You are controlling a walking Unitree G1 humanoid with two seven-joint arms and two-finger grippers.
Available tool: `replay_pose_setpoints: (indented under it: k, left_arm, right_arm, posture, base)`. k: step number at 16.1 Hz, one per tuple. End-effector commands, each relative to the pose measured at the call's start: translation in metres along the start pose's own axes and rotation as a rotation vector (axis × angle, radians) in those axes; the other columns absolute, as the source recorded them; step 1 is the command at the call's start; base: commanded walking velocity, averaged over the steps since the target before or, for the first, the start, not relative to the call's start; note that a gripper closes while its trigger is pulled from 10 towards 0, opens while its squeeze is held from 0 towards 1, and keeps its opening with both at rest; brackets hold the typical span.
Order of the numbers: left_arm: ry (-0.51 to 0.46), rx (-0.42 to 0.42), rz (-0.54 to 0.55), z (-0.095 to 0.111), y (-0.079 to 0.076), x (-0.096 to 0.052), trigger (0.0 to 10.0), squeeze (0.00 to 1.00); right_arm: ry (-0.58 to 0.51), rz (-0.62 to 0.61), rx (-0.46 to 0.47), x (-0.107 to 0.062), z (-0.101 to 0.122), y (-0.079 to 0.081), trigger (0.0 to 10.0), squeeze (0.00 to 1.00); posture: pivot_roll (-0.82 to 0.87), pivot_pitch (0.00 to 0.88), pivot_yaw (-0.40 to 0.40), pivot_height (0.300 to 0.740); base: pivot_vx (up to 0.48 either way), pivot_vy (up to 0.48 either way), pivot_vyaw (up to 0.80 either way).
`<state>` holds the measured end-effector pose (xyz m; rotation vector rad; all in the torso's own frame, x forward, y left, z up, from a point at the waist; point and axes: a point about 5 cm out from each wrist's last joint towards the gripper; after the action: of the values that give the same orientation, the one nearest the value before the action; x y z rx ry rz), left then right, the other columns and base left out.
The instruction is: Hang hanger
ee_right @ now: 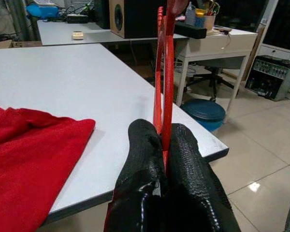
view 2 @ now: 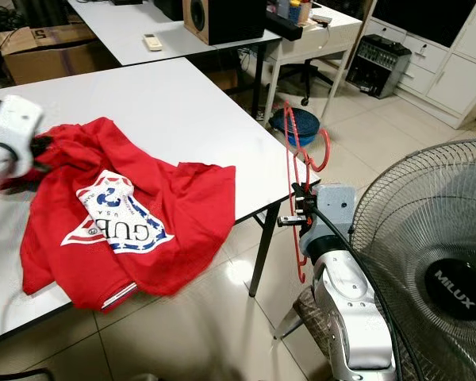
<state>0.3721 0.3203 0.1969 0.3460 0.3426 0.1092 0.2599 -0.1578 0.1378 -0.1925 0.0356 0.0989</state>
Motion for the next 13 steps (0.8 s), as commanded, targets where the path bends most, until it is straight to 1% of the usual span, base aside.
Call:
replay_pose_setpoints:
  k: [1, 2, 3, 4, 5, 6, 7, 8, 9, 10, 11, 12, 13]
  left_arm:
    - [0.033, 0.036, -0.015, -0.008, 0.004, -0.002, 10.0, 1.0]
    - [0.038, 0.066, -0.036, -0.009, 0.008, -0.004, 10.0, 1.0]
    - [0.039, 0.074, -0.044, -0.009, 0.009, -0.005, 10.0, 1.0]
    - [-0.008, 0.042, -0.113, -0.004, 0.008, -0.006, 10.0, 1.0]
    - [-0.06, -0.036, -0.17, 0.002, 0.005, -0.006, 10.0, 1.0]
    - [-0.23, -0.273, -0.462, 0.03, -0.016, -0.009, 10.0, 1.0]
    - [-0.25, -0.29, -0.572, 0.035, -0.025, -0.01, 10.0, 1.0]
    - [-0.249, -0.279, -0.752, 0.036, -0.044, -0.013, 10.0, 1.0]
    - [-0.217, -0.249, -0.891, 0.031, -0.061, -0.016, 10.0, 1.0]
    - [-0.168, -0.192, -0.989, 0.021, -0.076, -0.019, 10.0, 1.0]
    - [-0.094, -0.135, -1.061, 0.008, -0.086, -0.022, 10.0, 1.0]
    - [-0.009, -0.074, -1.099, -0.008, -0.094, -0.023, 10.0, 1.0]
    - [0.024, -0.046, -1.107, -0.015, -0.097, -0.024, 10.0, 1.0]
  right_arm:
    - [-0.001, 0.001, -0.002, 0.0, 0.002, -0.002, 10.0, 0.0]
    - [-0.001, 0.0, 0.0, 0.0, 0.003, -0.002, 10.0, 0.0]
    - [-0.001, 0.001, -0.001, 0.001, 0.003, -0.003, 10.0, 0.0]
    - [0.016, -0.009, -0.017, 0.0, 0.0, -0.004, 10.0, 0.0]
    - [0.025, -0.015, -0.042, 0.0, -0.001, -0.006, 10.0, 0.0]
    - [0.027, 0.001, -0.041, -0.001, -0.001, -0.009, 10.0, 0.0]
    - [0.024, 0.001, -0.038, -0.001, -0.001, -0.01, 10.0, 0.0]
    - [0.003, -0.014, -0.026, -0.001, 0.001, -0.01, 10.0, 0.0]
    - [0.004, -0.01, -0.002, -0.001, 0.002, -0.009, 10.0, 0.0]
    - [0.009, 0.012, 0.033, -0.002, 0.002, -0.007, 10.0, 0.0]
    - [0.004, 0.019, 0.036, -0.003, 0.004, -0.006, 10.0, 0.0]
    - [-0.004, 0.016, 0.022, -0.004, 0.004, -0.006, 10.0, 0.0]
    - [-0.008, 0.013, 0.015, -0.005, 0.004, -0.007, 10.0, 0.0]
  posture:
    - [-0.16, 0.0, -0.017, 0.74]
    - [-0.16, 0.0, -0.019, 0.74]
    - [-0.16, 0.0, -0.02, 0.74]
    - [-0.15, 0.0, -0.02, 0.74]
    - [-0.15, 0.0, -0.02, 0.74]
    - [-0.15, 0.0, -0.016, 0.74]
    - [-0.15, 0.0, -0.016, 0.74]
    - [-0.16, 0.0, -0.01, 0.74]
    - [-0.16, 0.0, -0.01, 0.74]
    - [-0.16, 0.0, -0.002, 0.74]
    - [-0.17, 0.0, 0.006, 0.74]
    - [-0.18, 0.0, 0.015, 0.74]
    - [-0.18, 0.0, 0.015, 0.74]
  base:
    - [0.0, 0.0, 0.0]
    - [0.0, 0.0, 0.0]
    - [0.0, 0.0, 0.0]
    - [0.0, 0.0, 0.0]
    - [0.0, 0.0, 0.0]
    - [0.0, 0.0, 0.0]
    - [0.0, 0.0, 0.0]
    - [0.0, 0.0, 0.0]
    - [0.0, 0.0, 0.0]
    - [0.0, 0.0, 0.0]
    - [0.0, 0.0, 0.0]
    - [0.0, 0.0, 0.0]
    - [0.0, 0.0, 0.0]
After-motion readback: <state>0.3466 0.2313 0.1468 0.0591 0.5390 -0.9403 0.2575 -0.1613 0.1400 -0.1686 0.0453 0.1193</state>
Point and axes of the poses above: a point about 5 cm out from each wrist's last joint towards the gripper, its own x axis pointing out of the wrist towards the gripper, its own z axis along the axis of the wrist's last joint, y = z × x, and after that the axes turned 12 degrees about -x, right-handed
